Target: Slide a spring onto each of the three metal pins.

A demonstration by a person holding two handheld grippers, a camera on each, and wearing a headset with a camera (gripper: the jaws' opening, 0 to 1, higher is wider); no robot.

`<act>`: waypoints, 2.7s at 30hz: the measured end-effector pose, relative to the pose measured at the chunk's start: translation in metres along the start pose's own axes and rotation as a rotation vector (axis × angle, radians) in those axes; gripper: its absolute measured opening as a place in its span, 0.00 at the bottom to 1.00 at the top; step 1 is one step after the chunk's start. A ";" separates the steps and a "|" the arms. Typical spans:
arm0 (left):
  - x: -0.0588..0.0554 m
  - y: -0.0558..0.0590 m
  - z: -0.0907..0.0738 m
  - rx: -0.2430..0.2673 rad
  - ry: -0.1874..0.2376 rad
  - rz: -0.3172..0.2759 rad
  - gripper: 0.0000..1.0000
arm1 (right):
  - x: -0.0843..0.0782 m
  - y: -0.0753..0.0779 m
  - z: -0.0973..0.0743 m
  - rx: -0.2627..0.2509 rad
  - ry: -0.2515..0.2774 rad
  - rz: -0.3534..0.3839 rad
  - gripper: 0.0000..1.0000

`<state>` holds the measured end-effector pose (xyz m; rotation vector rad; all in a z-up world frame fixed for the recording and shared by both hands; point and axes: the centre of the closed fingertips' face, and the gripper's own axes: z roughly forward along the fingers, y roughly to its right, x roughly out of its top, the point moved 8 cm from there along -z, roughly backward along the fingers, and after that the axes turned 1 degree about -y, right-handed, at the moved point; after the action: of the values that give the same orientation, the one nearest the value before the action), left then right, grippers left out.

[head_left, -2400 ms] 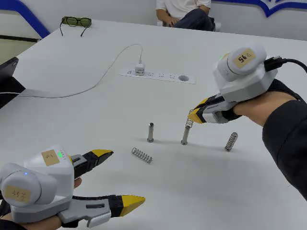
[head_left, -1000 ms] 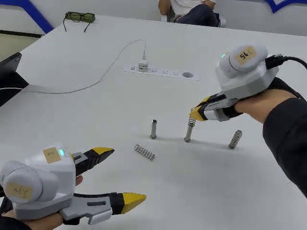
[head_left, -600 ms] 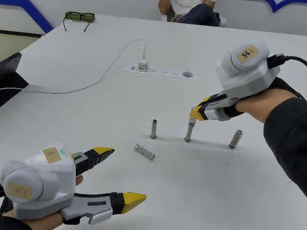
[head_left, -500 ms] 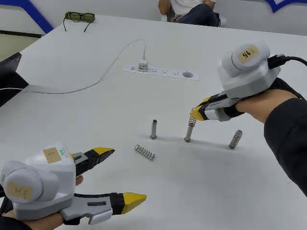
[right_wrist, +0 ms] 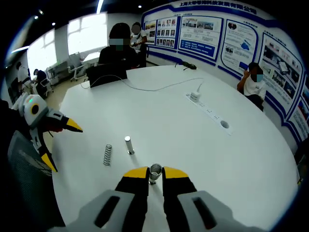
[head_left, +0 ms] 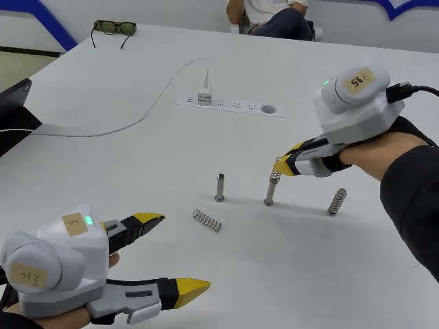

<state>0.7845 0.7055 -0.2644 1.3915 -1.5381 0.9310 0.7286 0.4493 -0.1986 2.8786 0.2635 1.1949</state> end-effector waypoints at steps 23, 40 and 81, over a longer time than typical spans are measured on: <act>-0.002 0.000 -0.001 0.001 0.002 -0.004 0.76 | -0.004 -0.003 0.006 0.002 -0.028 -0.016 0.12; -0.004 -0.001 -0.001 0.005 -0.001 -0.011 0.76 | -0.009 0.000 0.017 0.009 -0.047 -0.010 0.12; -0.005 -0.001 -0.003 0.011 -0.005 -0.016 0.76 | -0.021 -0.003 0.030 0.015 -0.084 -0.015 0.12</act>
<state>0.7855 0.7097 -0.2682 1.4131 -1.5252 0.9286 0.7343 0.4507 -0.2346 2.9252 0.2932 1.0718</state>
